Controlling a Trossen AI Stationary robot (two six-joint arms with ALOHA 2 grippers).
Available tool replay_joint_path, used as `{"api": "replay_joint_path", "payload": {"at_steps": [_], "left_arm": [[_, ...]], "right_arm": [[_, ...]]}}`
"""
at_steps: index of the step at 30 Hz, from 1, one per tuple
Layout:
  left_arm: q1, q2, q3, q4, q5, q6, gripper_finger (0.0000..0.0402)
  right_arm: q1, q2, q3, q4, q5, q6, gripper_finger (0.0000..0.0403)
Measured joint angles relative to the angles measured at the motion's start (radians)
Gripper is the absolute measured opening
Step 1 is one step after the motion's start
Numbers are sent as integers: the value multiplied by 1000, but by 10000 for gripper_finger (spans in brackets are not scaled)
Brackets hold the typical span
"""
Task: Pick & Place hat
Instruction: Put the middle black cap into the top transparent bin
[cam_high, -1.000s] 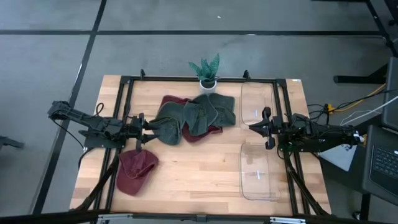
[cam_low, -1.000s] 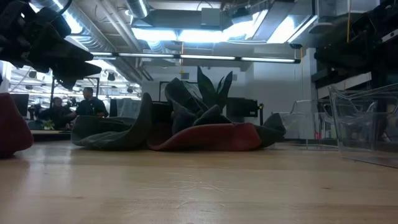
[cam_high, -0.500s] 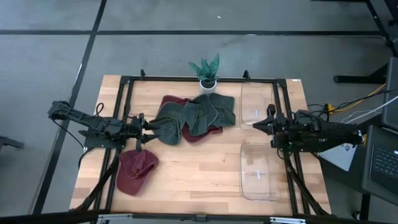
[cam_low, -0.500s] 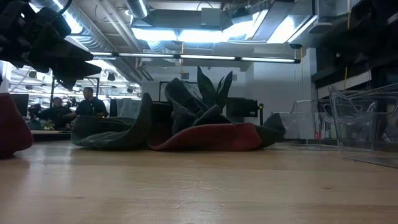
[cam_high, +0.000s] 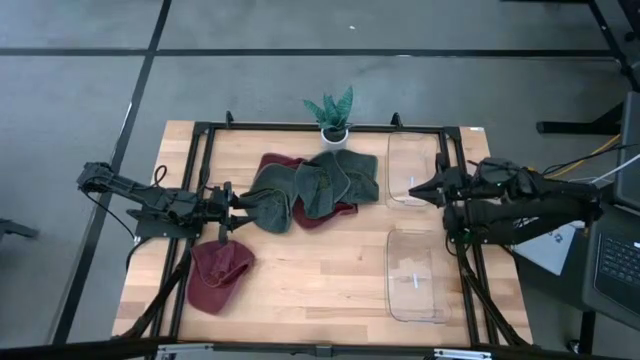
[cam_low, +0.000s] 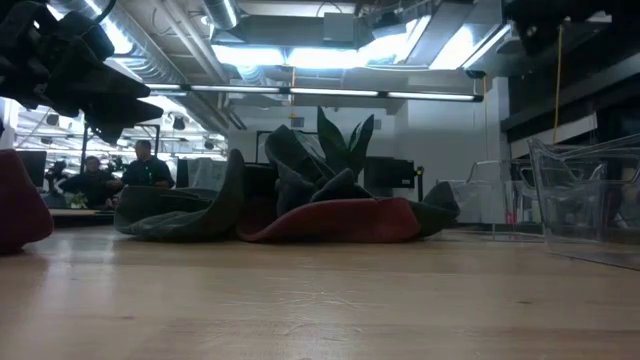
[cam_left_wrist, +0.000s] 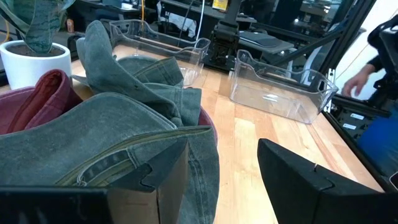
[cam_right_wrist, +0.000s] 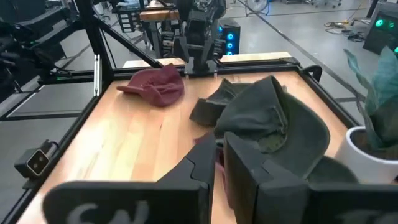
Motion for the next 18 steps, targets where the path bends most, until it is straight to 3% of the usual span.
{"api": "replay_joint_path", "payload": {"at_steps": [8, 18], "left_arm": [[0, 0, 0, 0, 0, 0, 189], [0, 0, 0, 0, 0, 0, 190]], "right_arm": [[1, 158, 105, 0, 0, 0, 36], [56, 328, 114, 20, 0, 0, 36]]}}
